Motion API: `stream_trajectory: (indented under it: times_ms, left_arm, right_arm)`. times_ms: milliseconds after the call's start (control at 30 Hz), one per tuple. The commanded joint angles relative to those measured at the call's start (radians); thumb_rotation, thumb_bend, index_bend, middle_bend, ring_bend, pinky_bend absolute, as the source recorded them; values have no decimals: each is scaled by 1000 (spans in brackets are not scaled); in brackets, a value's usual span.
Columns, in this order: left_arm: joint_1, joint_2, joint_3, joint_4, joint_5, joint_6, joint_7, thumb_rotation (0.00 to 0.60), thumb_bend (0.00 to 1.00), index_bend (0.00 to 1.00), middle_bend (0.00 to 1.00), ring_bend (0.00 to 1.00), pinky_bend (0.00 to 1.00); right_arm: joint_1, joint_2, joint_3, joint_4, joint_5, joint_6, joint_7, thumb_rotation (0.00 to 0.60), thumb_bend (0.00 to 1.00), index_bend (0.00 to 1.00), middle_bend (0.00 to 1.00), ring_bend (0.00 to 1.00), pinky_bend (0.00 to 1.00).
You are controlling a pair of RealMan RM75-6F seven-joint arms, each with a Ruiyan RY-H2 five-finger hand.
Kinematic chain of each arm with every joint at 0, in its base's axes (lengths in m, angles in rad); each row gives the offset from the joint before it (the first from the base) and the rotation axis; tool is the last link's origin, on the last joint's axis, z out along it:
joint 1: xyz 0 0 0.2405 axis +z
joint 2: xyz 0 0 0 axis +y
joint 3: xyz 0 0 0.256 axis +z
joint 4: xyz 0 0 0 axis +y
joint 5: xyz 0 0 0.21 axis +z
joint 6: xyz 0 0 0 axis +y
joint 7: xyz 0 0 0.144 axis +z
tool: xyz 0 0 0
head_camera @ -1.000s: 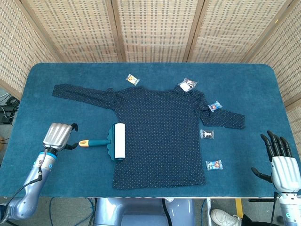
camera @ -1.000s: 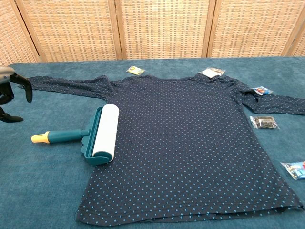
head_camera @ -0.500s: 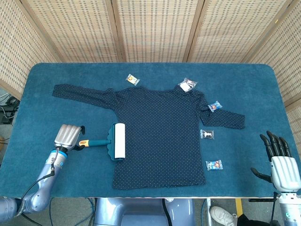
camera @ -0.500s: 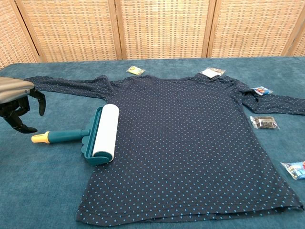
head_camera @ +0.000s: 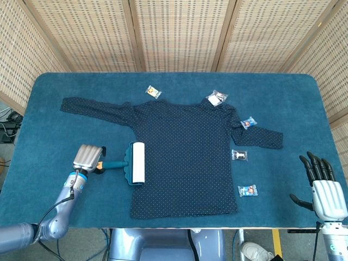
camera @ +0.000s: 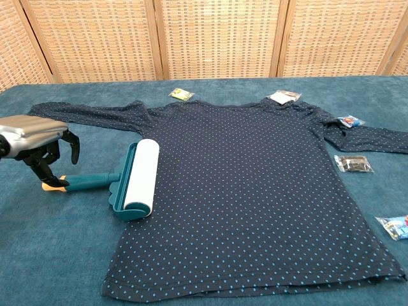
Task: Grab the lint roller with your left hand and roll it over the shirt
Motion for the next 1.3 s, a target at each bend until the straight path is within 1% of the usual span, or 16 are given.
stream_trajectory:
  times_ms: [33, 600, 667, 700, 733, 767, 800, 867, 933, 967, 1067, 1300]
  left_arm:
    - [-13, -17, 4, 17, -15, -3, 7, 600, 242, 420, 894, 808, 755]
    - [-66, -99, 31, 95, -63, -1, 22, 600, 242, 420, 894, 808, 755]
    - [-71, -107, 35, 100, -66, 1, 26, 600, 260, 431, 894, 808, 755]
    - [-73, -110, 38, 102, -65, 3, 29, 600, 289, 447, 894, 808, 755]
    - [-75, -116, 41, 106, -63, 8, 35, 600, 353, 492, 894, 808, 755]
    - [-77, -122, 44, 110, -61, 15, 39, 600, 440, 557, 894, 808, 755]
    - [-78, -127, 46, 113, -59, 21, 43, 600, 503, 611, 894, 808, 756]
    - [-80, -136, 51, 117, -55, 33, 50, 600, 674, 771, 894, 808, 756]
    - [-81, -144, 56, 120, -50, 43, 57, 600, 775, 847, 894, 808, 755]
    - [-81, -146, 57, 120, -50, 45, 58, 600, 810, 865, 894, 808, 758]
    - [-82, -144, 57, 116, -47, 48, 53, 600, 863, 884, 894, 808, 765]
    - [-86, -106, 66, 95, -12, 57, 53, 600, 872, 898, 894, 808, 765]
  right_arm:
    - [1, -2, -1, 1, 0, -2, -3, 600, 93, 0, 0, 0, 0]
    - [6, -7, -2, 7, 5, -13, 7, 600, 92, 0, 0, 0, 0]
    - [5, -6, -3, 7, 4, -11, 10, 600, 92, 0, 0, 0, 0]
    - [5, -6, -2, 7, 3, -10, 11, 600, 92, 0, 0, 0, 0]
    - [5, -6, -2, 8, 3, -8, 13, 600, 92, 0, 0, 0, 0]
    - [4, -6, -2, 8, 2, -7, 15, 600, 93, 0, 0, 0, 0]
    - [4, -5, -2, 8, 2, -6, 17, 600, 92, 0, 0, 0, 0]
    - [4, -5, -1, 9, 1, -3, 21, 600, 92, 0, 0, 0, 0]
    - [3, -5, -2, 10, -1, -2, 25, 600, 92, 0, 0, 0, 0]
    - [3, -5, -2, 11, -1, -2, 26, 600, 92, 0, 0, 0, 0]
    - [3, -4, -2, 11, -2, 0, 32, 600, 93, 0, 0, 0, 0]
    - [3, -4, -1, 14, 0, 0, 36, 600, 92, 0, 0, 0, 0]
